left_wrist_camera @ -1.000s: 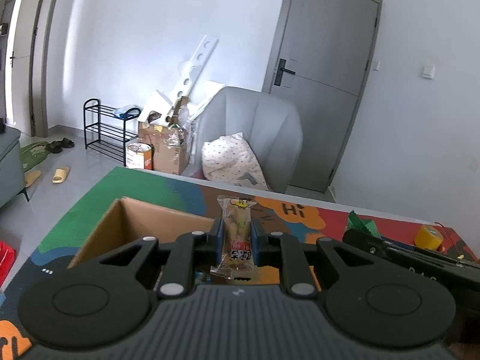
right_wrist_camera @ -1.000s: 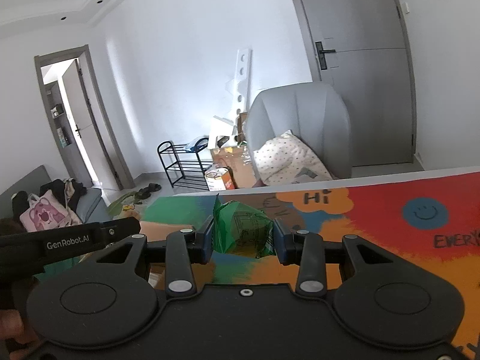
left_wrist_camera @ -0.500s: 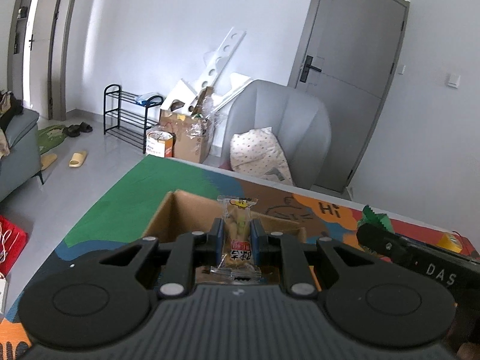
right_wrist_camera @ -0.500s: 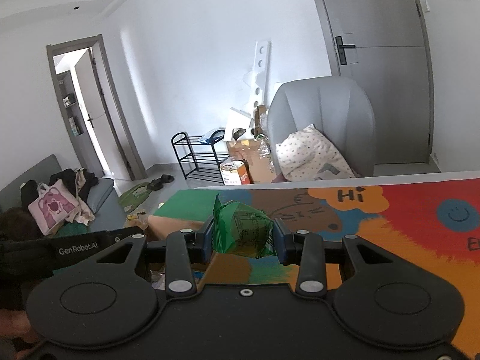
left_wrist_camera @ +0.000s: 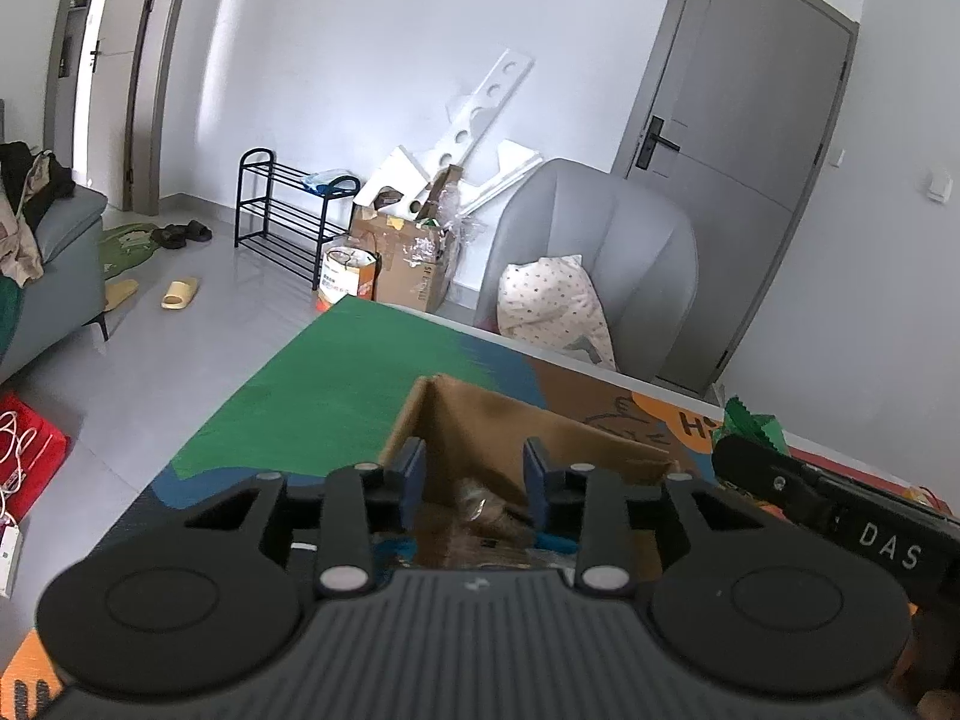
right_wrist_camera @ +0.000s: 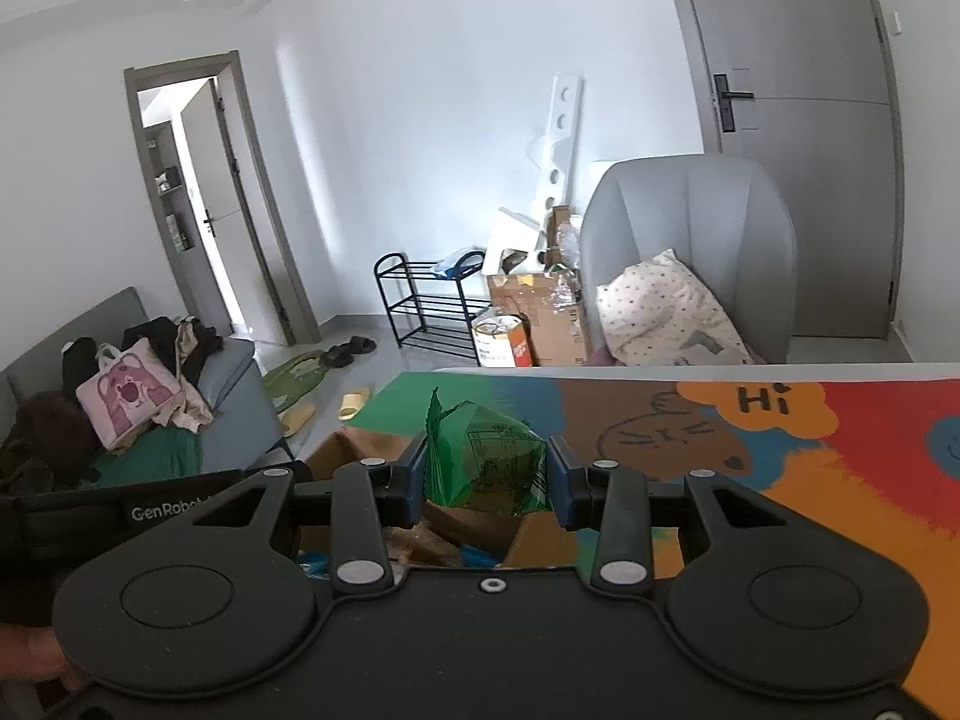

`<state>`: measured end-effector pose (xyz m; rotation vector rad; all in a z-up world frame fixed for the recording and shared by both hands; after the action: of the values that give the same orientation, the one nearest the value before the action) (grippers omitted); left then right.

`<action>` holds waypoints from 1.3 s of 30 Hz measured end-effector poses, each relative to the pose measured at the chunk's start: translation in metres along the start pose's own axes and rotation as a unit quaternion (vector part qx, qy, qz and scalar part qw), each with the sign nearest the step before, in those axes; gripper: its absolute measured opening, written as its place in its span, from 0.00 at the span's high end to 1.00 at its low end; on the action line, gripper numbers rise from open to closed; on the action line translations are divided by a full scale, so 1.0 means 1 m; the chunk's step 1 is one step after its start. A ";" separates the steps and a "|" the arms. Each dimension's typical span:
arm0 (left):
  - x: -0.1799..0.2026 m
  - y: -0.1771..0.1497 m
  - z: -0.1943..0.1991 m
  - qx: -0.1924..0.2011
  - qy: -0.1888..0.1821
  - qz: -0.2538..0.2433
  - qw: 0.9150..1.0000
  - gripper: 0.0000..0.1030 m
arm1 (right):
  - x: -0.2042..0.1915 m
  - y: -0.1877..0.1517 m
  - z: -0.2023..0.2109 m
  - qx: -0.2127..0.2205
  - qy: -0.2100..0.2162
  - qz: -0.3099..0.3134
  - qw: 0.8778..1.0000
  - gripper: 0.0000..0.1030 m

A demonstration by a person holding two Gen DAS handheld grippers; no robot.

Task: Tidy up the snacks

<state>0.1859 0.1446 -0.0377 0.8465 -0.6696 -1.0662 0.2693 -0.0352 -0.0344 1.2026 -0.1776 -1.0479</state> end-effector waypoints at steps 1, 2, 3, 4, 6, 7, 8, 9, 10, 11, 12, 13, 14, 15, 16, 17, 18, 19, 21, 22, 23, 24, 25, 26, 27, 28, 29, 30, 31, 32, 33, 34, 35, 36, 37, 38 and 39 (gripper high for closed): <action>-0.002 0.000 0.001 0.001 0.001 0.001 1.000 0.63 | -0.002 0.000 -0.001 -0.001 0.002 0.001 1.000 0.64; -0.004 0.000 0.003 0.003 0.003 0.002 1.000 0.60 | -0.004 0.000 -0.003 -0.003 0.004 0.002 1.000 0.64; -0.005 0.001 0.004 0.004 0.005 0.002 1.000 0.59 | -0.007 0.000 -0.004 -0.005 0.007 0.004 1.000 0.64; -0.008 0.001 0.005 0.006 0.006 0.003 1.000 0.58 | -0.010 0.000 -0.005 -0.005 0.009 0.005 1.000 0.64; -0.012 0.001 0.006 0.006 0.009 0.006 1.000 0.56 | -0.015 0.000 -0.007 -0.007 0.013 0.008 1.000 0.64; -0.014 0.002 0.006 0.006 0.009 0.007 1.000 0.56 | -0.017 0.000 -0.008 -0.008 0.015 0.008 1.000 0.64; -0.015 0.001 0.006 0.006 0.010 0.009 1.000 0.55 | -0.019 0.000 -0.009 -0.008 0.017 0.009 1.000 0.64; -0.017 0.001 0.006 0.005 0.010 0.009 1.000 0.55 | -0.021 0.000 -0.010 -0.010 0.020 0.009 1.000 0.64; -0.019 0.001 0.007 0.005 0.012 0.010 1.000 0.54 | -0.023 0.000 -0.010 -0.011 0.022 0.009 1.000 0.64; -0.021 0.000 0.008 0.004 0.013 0.011 1.000 0.54 | -0.025 0.000 -0.011 -0.012 0.025 0.009 1.000 0.64; -0.024 0.000 0.008 0.004 0.015 0.012 1.000 0.54 | -0.026 0.000 -0.012 -0.013 0.027 0.010 1.000 0.64; -0.026 0.000 0.008 0.003 0.017 0.013 1.000 0.53 | -0.028 -0.001 -0.013 -0.015 0.029 0.011 0.999 0.64; -0.027 0.000 0.008 0.002 0.019 0.015 1.000 0.51 | -0.029 -0.001 -0.014 -0.017 0.031 0.012 0.999 0.64; -0.030 0.000 0.008 0.002 0.021 0.017 1.000 0.49 | -0.031 -0.001 -0.015 -0.019 0.034 0.012 0.999 0.64; -0.032 -0.001 0.007 0.001 0.023 0.018 1.000 0.47 | -0.032 -0.002 -0.017 -0.021 0.036 0.013 0.999 0.64; -0.035 -0.002 0.007 0.001 0.024 0.019 1.000 0.46 | -0.034 -0.002 -0.019 -0.024 0.037 0.013 0.999 0.64; -0.036 -0.003 0.007 0.001 0.026 0.020 0.999 0.46 | -0.035 -0.003 -0.022 -0.027 0.038 0.012 0.999 0.64; -0.038 -0.003 0.007 0.001 0.027 0.021 0.999 0.45 | -0.036 -0.004 -0.024 -0.030 0.040 0.010 0.999 0.64; -0.043 -0.004 0.007 0.000 0.029 0.024 0.999 0.44 | -0.039 -0.004 -0.029 -0.034 0.043 0.004 0.998 0.63; -0.045 -0.004 0.007 0.000 0.031 0.026 0.999 0.43 | -0.040 -0.005 -0.031 -0.036 0.045 0.001 0.998 0.63; -0.047 -0.004 0.006 0.000 0.033 0.028 0.999 0.42 | -0.042 -0.005 -0.034 -0.038 0.048 0.000 0.998 0.63; -0.049 -0.004 0.006 -0.001 0.034 0.029 0.999 0.41 | -0.044 -0.005 -0.035 -0.041 0.054 -0.002 0.998 0.62; -0.052 -0.004 0.005 0.000 0.036 0.031 0.999 0.40 | -0.045 -0.005 -0.037 -0.045 0.061 -0.005 0.997 0.55; -0.054 -0.005 0.004 -0.001 0.038 0.033 0.999 0.39 | -0.046 -0.006 -0.037 -0.047 0.063 -0.008 0.997 0.53; -0.057 -0.005 0.003 -0.001 0.040 0.036 0.999 0.38 | -0.047 -0.007 -0.038 -0.049 0.064 -0.009 0.997 0.47; -0.059 -0.005 0.002 -0.003 0.042 0.039 0.998 0.38 | -0.047 -0.007 -0.038 -0.049 0.063 -0.009 0.997 0.45; -0.062 -0.005 0.002 -0.004 0.044 0.041 0.998 0.38 | -0.046 -0.007 -0.038 -0.051 0.059 -0.009 0.997 0.45; -0.064 -0.006 0.002 -0.005 0.046 0.043 0.998 0.37 | -0.044 -0.007 -0.037 -0.051 0.056 -0.012 0.997 0.45; -0.065 -0.006 0.002 -0.006 0.048 0.045 0.998 0.37 | -0.041 -0.006 -0.036 -0.051 0.054 -0.016 0.997 0.45; -0.067 -0.007 0.001 -0.006 0.049 0.046 0.998 0.35 | -0.038 -0.006 -0.034 -0.050 0.050 -0.019 0.997 0.46; -0.068 -0.007 0.001 -0.006 0.050 0.047 0.998 0.35 | -0.036 -0.005 -0.032 -0.049 0.046 -0.020 0.998 0.46; -0.067 -0.007 0.001 -0.006 0.050 0.047 0.998 0.34 | -0.034 -0.005 -0.030 -0.048 0.043 -0.021 0.998 0.46; -0.067 -0.008 0.002 -0.006 0.050 0.047 0.998 0.33 | -0.032 -0.004 -0.028 -0.048 0.041 -0.022 0.998 0.46; -0.066 -0.008 0.003 -0.006 0.048 0.046 0.998 0.33 | -0.029 -0.004 -0.026 -0.047 0.037 -0.023 0.998 0.46; -0.064 -0.007 0.003 -0.005 0.047 0.044 0.998 0.32 | -0.027 -0.004 -0.023 -0.047 0.035 -0.024 0.998 0.46; -0.062 -0.007 0.003 -0.006 0.045 0.043 0.998 0.32 | -0.026 -0.005 -0.021 -0.047 0.032 -0.024 0.998 0.46; -0.060 -0.006 0.004 -0.006 0.043 0.041 0.998 0.32 | -0.024 -0.005 -0.018 -0.046 0.030 -0.024 0.998 0.46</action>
<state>0.1591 0.1986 -0.0454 0.8427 -0.6209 -0.9536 0.2650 -0.0053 -0.0363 1.1585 -0.0532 -1.0497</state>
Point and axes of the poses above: each gripper's, at about its wrist camera, not at the fingertips, and z roughly against the way its jaws point, x to its right, y to its top, the point moved 2 cm from there along -z, roughly the way its jaws point, and after that the axes turned 12 degrees about -z, right-handed, at the moved point
